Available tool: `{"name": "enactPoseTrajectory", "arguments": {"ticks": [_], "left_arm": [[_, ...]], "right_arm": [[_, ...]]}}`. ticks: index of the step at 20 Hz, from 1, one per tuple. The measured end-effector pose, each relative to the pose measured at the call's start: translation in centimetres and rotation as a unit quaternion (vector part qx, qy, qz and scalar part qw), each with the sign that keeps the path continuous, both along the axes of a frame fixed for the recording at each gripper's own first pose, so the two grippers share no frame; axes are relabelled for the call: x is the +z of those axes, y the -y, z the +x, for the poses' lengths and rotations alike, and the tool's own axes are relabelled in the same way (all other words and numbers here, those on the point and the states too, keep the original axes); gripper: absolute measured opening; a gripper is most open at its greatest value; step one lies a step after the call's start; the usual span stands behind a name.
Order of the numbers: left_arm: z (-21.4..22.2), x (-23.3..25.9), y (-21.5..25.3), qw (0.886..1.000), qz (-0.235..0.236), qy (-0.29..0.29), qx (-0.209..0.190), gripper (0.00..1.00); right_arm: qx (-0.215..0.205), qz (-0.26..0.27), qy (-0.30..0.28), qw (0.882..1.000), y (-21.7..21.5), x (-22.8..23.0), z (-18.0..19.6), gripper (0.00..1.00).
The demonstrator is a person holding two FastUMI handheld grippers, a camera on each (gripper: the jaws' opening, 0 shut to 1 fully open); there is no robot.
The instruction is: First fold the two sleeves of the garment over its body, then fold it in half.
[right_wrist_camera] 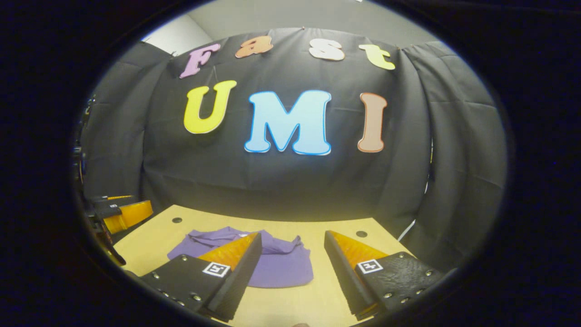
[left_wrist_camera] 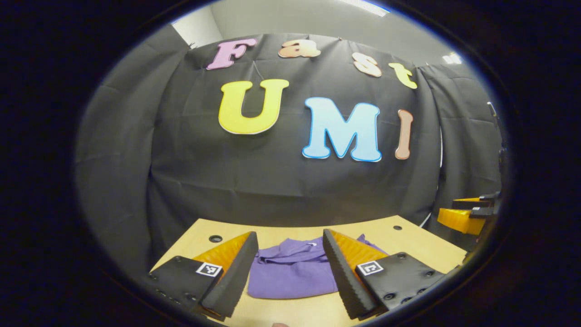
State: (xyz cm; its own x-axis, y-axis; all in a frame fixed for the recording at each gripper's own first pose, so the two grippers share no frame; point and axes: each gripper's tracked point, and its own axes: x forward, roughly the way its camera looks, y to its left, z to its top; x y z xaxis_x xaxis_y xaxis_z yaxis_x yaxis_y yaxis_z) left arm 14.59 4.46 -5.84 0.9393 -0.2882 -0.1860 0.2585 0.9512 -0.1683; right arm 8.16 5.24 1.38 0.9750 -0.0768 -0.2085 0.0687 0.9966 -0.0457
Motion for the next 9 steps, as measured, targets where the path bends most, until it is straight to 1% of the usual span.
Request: {"name": "enactPoseTrajectory", "arguments": {"ticks": [4,8,9], "left_arm": [[-2.5,1.6,0.4,0.999,0.033,0.028,0.001,0.91],[-4.7,2.7,2.0,0.998,0.036,0.043,-0.007,0.91],[-5.5,3.1,2.3,0.998,0.038,0.047,-0.010,0.92]], "right_arm": [[0.003,-0.027,0.012,1.000,-0.6,1.4,-1.9,0.87],[0.007,-0.046,0.017,0.999,-0.7,2.1,-3.2,0.88],[0.010,-0.053,0.019,0.998,-0.7,2.2,-3.5,0.88]]}}
